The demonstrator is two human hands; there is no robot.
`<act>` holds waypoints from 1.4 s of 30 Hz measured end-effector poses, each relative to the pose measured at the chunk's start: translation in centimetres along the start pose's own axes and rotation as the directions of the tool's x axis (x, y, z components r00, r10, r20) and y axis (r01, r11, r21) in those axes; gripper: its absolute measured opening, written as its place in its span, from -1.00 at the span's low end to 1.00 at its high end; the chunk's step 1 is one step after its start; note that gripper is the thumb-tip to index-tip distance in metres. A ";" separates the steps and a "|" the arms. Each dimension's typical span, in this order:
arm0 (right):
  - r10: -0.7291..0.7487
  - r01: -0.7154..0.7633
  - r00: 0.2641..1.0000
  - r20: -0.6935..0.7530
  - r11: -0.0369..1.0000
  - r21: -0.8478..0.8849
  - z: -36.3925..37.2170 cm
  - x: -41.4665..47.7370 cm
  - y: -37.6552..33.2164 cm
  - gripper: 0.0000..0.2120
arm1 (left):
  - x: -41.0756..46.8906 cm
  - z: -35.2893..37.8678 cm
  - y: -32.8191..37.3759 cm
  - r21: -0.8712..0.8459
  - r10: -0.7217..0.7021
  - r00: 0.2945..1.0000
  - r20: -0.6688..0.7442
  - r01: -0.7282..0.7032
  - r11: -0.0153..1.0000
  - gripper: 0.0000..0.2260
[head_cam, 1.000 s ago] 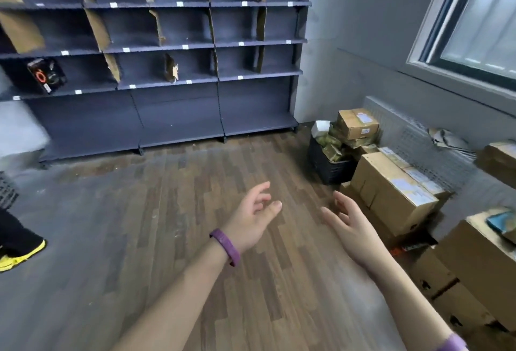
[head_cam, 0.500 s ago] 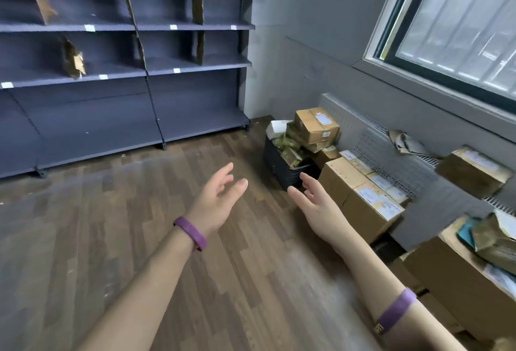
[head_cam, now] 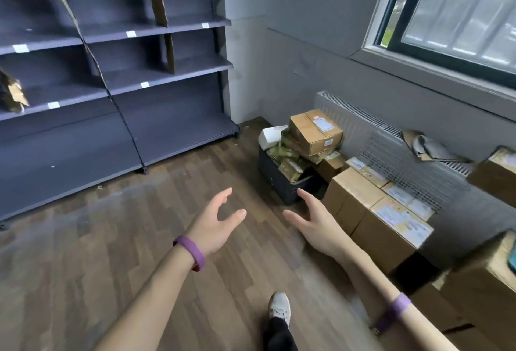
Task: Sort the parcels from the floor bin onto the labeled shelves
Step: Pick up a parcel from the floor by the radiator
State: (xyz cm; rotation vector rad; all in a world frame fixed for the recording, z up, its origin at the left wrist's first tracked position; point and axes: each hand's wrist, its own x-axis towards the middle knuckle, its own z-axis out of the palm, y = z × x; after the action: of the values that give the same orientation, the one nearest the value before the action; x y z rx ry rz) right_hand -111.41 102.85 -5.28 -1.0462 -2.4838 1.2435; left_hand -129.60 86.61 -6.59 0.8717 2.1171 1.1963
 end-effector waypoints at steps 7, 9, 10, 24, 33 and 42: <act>0.009 -0.010 1.000 0.023 0.999 0.037 -3.7 18.6 2.3 -0.30 | 17.0 0.0 4.0 0.032 -0.020 1.000 -0.016 0.021 0.999 -0.48; 0.006 -0.007 1.000 0.031 0.999 0.040 -5.3 23.8 2.3 -0.28 | 21.7 -0.1 5.7 0.029 -0.017 0.999 -0.029 0.018 0.999 -0.49; 0.004 -0.005 1.000 0.031 0.999 0.042 -6.0 26.1 2.3 -0.28 | 23.9 -0.1 6.3 0.022 -0.016 0.999 -0.038 0.017 1.000 -0.49; 0.096 -0.096 0.995 0.002 0.994 0.044 -10.5 48.5 4.8 -0.29 | 49.7 0.8 7.8 0.000 -0.065 0.996 0.061 0.065 0.998 -0.49; 0.354 -0.354 0.919 -0.173 0.935 0.029 -14.1 62.7 8.4 -0.31 | 72.5 4.5 9.9 0.042 -0.037 0.928 0.371 0.023 0.999 -0.45; 0.593 -0.591 0.758 -0.271 0.801 0.098 -16.8 68.2 12.2 -0.27 | 86.8 11.5 14.5 0.097 -0.008 0.804 0.595 -0.061 0.993 -0.53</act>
State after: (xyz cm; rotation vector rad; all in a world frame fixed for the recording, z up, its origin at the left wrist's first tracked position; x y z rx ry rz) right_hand -148.20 163.31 -13.95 -1.9622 -1.9737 1.1128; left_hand -172.79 163.93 -11.64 1.1528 1.6589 0.6831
